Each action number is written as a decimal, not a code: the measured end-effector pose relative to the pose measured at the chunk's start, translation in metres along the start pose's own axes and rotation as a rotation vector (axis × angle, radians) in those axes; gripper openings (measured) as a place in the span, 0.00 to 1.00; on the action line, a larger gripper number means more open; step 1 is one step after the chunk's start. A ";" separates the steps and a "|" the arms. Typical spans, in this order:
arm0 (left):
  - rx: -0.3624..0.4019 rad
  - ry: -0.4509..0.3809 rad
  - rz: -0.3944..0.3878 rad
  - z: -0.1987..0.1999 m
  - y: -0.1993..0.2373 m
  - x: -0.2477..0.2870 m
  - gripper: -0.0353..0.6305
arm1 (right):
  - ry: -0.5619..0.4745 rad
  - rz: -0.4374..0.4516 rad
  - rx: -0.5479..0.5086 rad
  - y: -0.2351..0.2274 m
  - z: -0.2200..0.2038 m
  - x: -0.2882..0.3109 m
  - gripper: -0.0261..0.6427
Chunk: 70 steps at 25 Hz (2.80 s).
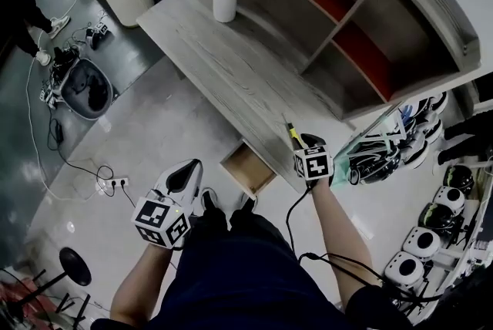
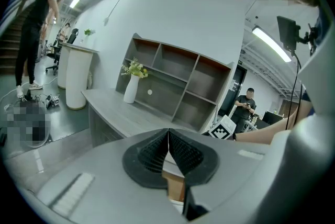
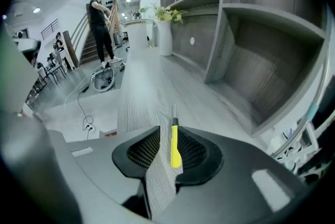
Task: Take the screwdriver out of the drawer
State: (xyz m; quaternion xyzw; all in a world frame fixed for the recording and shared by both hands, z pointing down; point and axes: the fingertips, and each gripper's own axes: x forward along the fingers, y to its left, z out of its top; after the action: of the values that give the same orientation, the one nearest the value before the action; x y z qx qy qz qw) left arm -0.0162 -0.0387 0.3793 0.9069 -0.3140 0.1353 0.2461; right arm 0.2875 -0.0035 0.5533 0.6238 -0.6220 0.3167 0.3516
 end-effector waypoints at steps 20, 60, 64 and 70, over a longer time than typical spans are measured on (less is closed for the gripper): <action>0.140 -0.239 -0.055 0.118 -0.022 -0.001 0.06 | -0.755 0.064 0.129 0.025 0.169 -0.246 0.06; 0.288 -0.387 -0.046 0.172 -0.056 -0.019 0.06 | -1.006 -0.041 -0.031 0.050 0.203 -0.333 0.05; 0.289 -0.380 -0.051 0.170 -0.058 -0.018 0.06 | -1.006 -0.043 -0.030 0.050 0.202 -0.335 0.05; 0.294 -0.371 -0.054 0.168 -0.060 -0.010 0.06 | -1.007 -0.047 -0.021 0.042 0.201 -0.333 0.05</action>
State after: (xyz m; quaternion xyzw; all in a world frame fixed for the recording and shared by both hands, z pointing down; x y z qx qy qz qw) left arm 0.0296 -0.0824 0.2125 0.9504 -0.3064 0.0039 0.0533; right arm 0.2281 0.0144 0.1674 0.7095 -0.7034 -0.0378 0.0211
